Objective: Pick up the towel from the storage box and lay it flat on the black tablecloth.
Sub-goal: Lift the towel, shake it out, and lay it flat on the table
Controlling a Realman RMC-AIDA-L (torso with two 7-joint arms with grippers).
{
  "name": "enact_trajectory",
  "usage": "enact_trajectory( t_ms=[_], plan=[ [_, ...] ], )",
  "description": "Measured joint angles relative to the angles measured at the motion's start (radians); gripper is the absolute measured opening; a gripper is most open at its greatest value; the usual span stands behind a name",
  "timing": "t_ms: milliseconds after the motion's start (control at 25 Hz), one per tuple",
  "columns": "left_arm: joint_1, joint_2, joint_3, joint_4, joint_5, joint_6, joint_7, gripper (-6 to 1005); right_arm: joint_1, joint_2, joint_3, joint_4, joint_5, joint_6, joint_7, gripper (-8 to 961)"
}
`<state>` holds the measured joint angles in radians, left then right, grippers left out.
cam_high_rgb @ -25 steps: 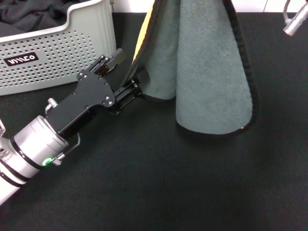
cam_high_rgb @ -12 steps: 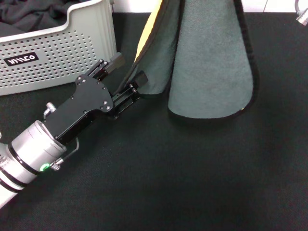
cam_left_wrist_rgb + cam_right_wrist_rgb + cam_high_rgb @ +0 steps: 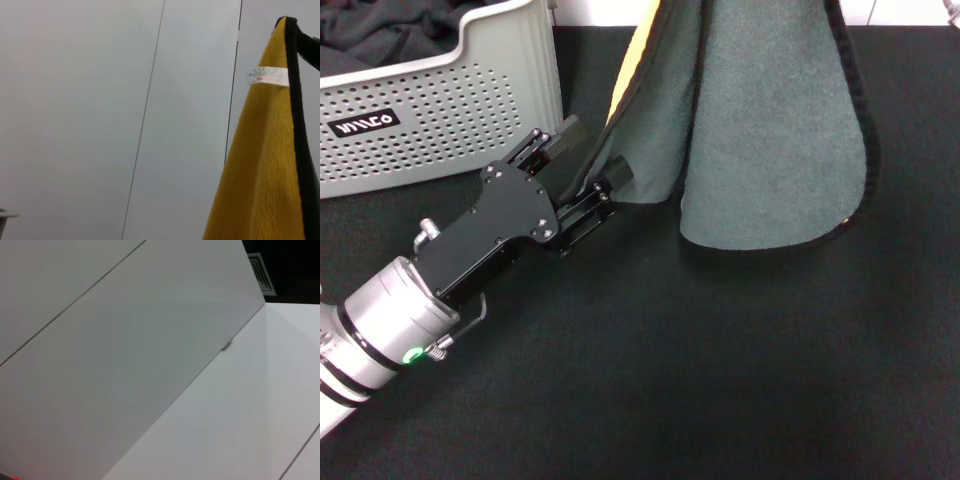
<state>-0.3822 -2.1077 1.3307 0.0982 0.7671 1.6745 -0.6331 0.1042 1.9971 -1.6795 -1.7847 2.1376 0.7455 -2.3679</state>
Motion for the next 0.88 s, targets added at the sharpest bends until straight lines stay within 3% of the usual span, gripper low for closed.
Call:
enact_trajectory(
  t_ms=[880],
  plan=[
    [0.02,0.0,-0.002,0.002,-0.011,0.033,0.004,701,-0.011,0.0,0.045,0.003,0.001,-0.001,0.031,11]
  ],
)
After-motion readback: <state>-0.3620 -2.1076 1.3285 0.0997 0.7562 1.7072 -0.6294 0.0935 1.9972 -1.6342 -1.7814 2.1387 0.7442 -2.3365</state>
